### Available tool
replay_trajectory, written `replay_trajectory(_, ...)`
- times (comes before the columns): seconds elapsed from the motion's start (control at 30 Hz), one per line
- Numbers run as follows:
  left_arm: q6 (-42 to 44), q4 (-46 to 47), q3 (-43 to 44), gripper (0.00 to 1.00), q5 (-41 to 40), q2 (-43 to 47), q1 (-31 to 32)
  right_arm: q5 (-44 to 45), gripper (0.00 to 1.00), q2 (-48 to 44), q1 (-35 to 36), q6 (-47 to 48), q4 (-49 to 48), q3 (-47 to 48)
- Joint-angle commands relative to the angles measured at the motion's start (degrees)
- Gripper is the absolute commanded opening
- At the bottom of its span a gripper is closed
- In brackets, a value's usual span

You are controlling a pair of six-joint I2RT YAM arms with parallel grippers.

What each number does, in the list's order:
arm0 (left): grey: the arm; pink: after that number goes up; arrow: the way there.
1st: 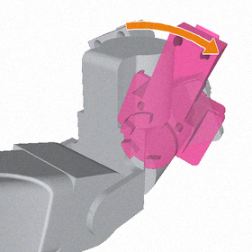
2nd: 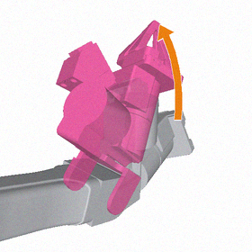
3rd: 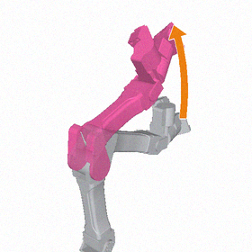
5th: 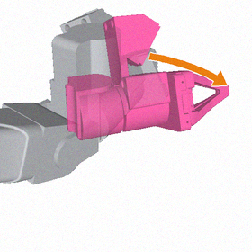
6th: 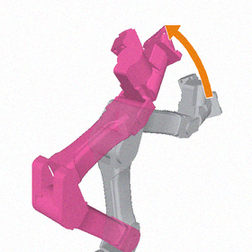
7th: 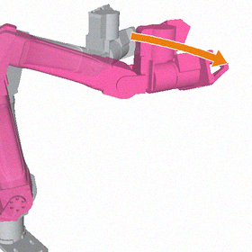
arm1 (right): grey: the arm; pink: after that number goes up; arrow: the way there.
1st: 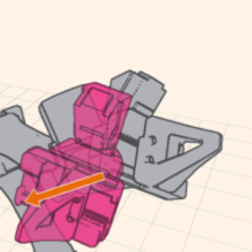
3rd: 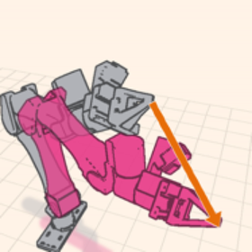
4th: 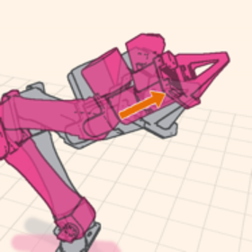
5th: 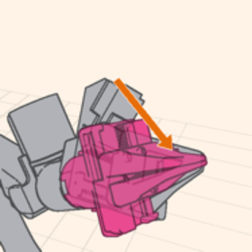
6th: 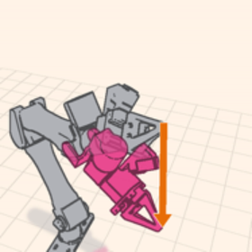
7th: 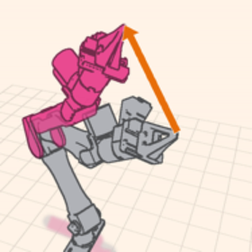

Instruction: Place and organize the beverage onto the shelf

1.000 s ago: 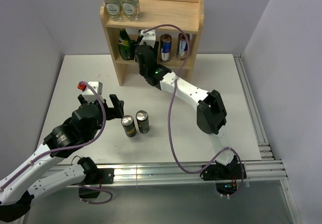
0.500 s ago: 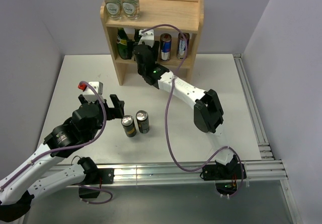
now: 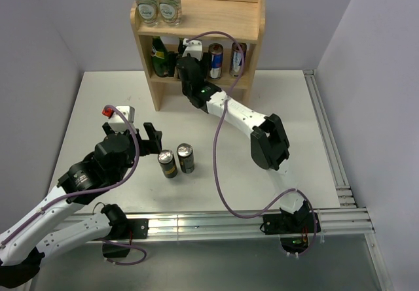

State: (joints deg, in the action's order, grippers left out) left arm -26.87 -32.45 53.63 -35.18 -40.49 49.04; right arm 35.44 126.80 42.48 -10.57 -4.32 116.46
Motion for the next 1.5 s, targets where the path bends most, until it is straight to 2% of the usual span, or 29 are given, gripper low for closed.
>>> replay_trajectory(0.0, -0.37, 0.37, -0.01, 0.99, 0.64, -0.2, -0.26, -0.89, 1.0, -3.05, -0.12, 0.2, -2.88, -0.44)
replay_trajectory(0.13, -0.46, 0.45, -0.01, 0.99, 0.29, -0.2, -0.34, -5.72, 1.0, -7.7, -0.03, 0.54, -5.79, -7.63)
replay_trajectory(0.3, -0.37, 0.45, -0.01, 0.99, 0.55, -0.29, -0.61, -15.12, 1.0, -10.08, -0.12, 2.04, -6.5, -11.17)
replay_trajectory(1.0, -0.55, 0.37, 0.08, 0.99, 0.28, -1.26, -1.22, -15.41, 1.0, -22.12, 2.08, 0.9, -8.43, -26.72)
replay_trajectory(1.1, -0.29, 1.15, 0.07, 0.99, 3.09, -1.61, -0.87, -13.83, 1.0, -26.59, 3.22, -0.24, -8.34, -31.55)
replay_trajectory(1.23, -2.47, -1.91, 2.09, 0.99, 5.03, -5.91, 1.59, -10.41, 1.0, -38.16, 6.29, -1.12, -7.55, -42.42)
replay_trajectory(1.33, -7.04, -6.04, 2.37, 0.99, 6.87, -7.24, 2.81, -7.77, 1.0, -48.09, 9.89, -2.96, -5.97, -51.12)
replay_trajectory(1.47, -15.11, -5.78, -2.38, 0.99, 9.95, -2.33, 7.38, -7.05, 1.0, -61.3, 14.11, -9.97, -2.81, -62.91)
